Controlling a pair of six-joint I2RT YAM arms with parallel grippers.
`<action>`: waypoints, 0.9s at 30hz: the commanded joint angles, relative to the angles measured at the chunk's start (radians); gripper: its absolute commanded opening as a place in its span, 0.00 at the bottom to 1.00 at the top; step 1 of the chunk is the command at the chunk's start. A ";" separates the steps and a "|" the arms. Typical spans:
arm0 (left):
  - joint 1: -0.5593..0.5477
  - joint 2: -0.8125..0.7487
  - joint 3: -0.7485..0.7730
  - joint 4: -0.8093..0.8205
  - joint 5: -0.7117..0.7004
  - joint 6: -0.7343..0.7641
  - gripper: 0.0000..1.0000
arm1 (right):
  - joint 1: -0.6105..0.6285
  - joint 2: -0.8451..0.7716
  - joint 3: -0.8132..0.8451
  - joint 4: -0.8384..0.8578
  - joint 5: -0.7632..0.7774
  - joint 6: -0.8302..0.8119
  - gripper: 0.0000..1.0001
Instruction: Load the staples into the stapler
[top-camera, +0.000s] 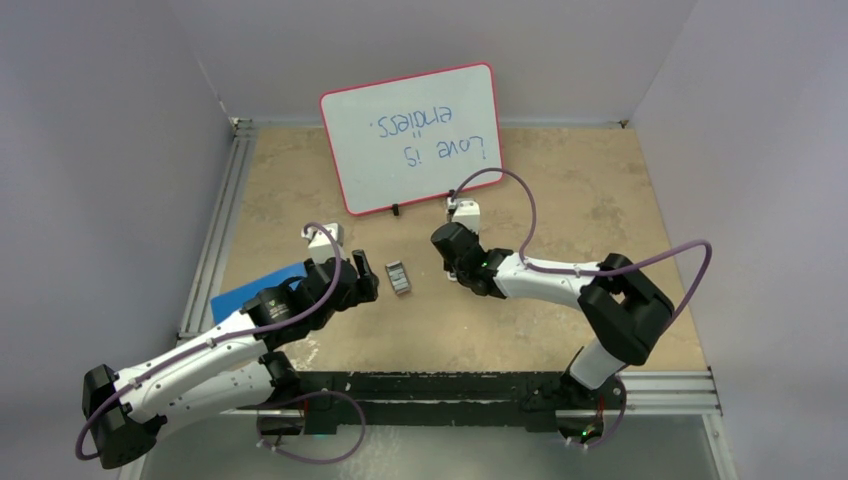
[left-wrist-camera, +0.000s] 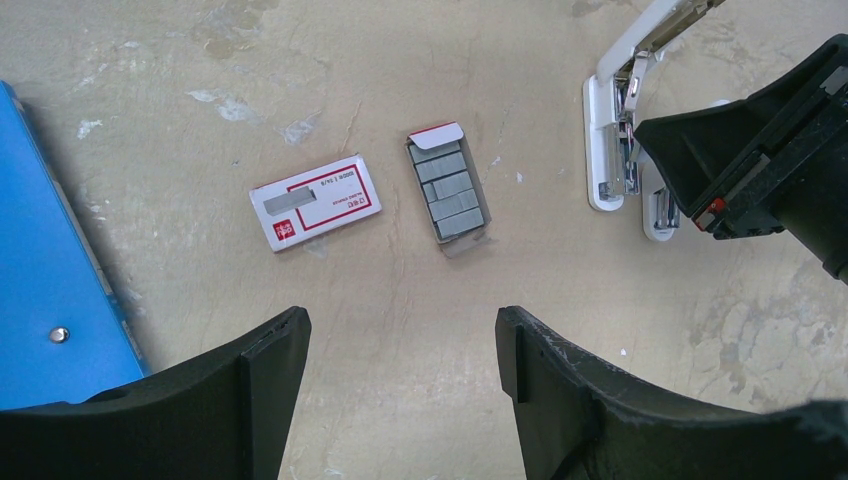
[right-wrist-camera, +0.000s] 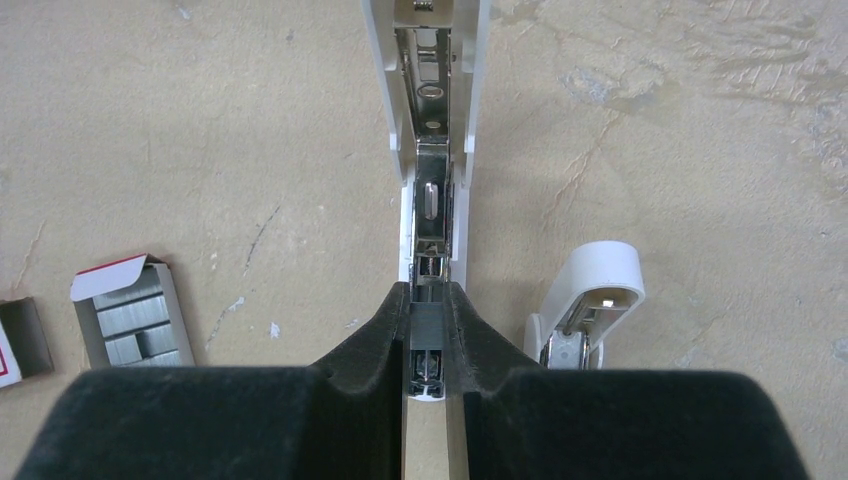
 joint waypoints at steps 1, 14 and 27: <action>0.005 -0.001 0.015 0.032 -0.002 0.005 0.69 | -0.005 -0.004 -0.008 0.027 0.023 0.004 0.15; 0.005 -0.001 0.015 0.032 -0.003 0.006 0.69 | -0.007 0.015 -0.009 0.040 0.004 -0.006 0.14; 0.005 -0.001 0.015 0.032 -0.004 0.005 0.69 | -0.007 0.025 -0.001 0.025 0.021 0.003 0.14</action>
